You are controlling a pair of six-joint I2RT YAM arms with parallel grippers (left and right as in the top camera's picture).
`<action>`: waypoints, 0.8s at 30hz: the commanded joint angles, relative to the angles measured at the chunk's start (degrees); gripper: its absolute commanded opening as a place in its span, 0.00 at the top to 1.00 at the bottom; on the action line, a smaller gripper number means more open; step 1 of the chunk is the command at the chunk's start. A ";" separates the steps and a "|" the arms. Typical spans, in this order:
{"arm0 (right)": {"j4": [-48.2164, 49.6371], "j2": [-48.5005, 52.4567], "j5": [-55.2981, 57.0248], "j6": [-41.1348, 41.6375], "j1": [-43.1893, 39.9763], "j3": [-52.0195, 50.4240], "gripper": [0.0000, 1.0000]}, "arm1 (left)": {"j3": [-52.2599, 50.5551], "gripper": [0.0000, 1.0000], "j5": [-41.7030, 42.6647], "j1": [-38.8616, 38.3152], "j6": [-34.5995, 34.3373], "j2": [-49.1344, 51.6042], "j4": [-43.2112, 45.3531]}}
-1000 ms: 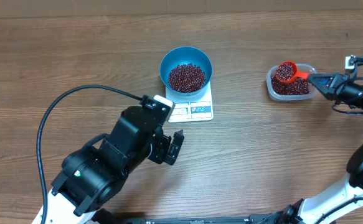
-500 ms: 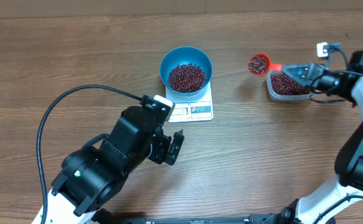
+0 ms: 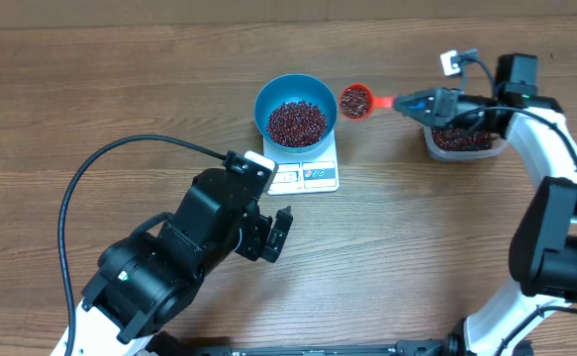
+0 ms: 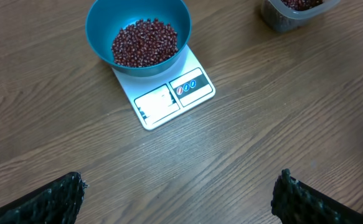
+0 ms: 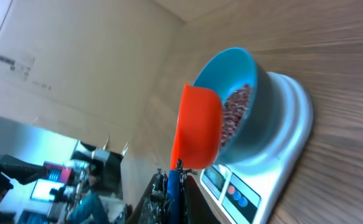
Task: Scoop item into bowl and weigh 150g on scale
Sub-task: 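Lift the filled scoop and carry it left over the teal bowl, then tip the scoop to pour beans into the teal bowl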
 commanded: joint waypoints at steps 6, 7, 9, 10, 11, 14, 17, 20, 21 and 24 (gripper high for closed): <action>9.49 -2.21 3.17 11.52 7.04 -0.35 0.96 | -0.02 0.01 -0.59 -0.37 0.83 0.33 -0.15; 10.19 -2.21 3.69 11.52 7.78 -0.35 0.96 | -0.02 0.01 -0.59 -0.37 0.83 0.33 -0.15; 11.32 -2.21 4.44 11.54 9.01 -0.35 0.96 | -0.02 0.01 -0.59 -0.37 0.83 0.33 -0.15; 11.58 -2.21 5.09 11.56 9.46 -0.35 0.96 | -0.02 0.01 -0.59 -0.37 0.83 0.33 -0.15; 11.74 -2.21 6.14 11.56 9.97 -0.35 0.96 | -0.02 0.01 -0.59 -0.37 0.83 0.33 -0.15; 11.76 -2.21 9.53 11.50 11.26 -0.35 0.96 | -0.02 0.01 -0.59 -0.37 0.85 0.33 -0.15; 11.98 -2.21 12.26 11.45 12.24 -0.35 0.96 | -0.02 0.01 -0.59 -0.37 0.83 0.33 -0.15; 12.83 -2.21 12.85 8.96 12.92 -0.35 0.96 | -0.02 0.01 -0.59 -0.37 0.83 0.33 -0.15; 13.11 -2.21 12.87 8.15 13.07 -0.35 0.96 | -0.02 0.01 -0.59 -0.37 0.83 0.33 -0.15; 14.34 -2.21 13.05 4.98 13.62 -0.35 0.96 | -0.02 0.01 -0.59 -0.37 0.83 0.33 -0.15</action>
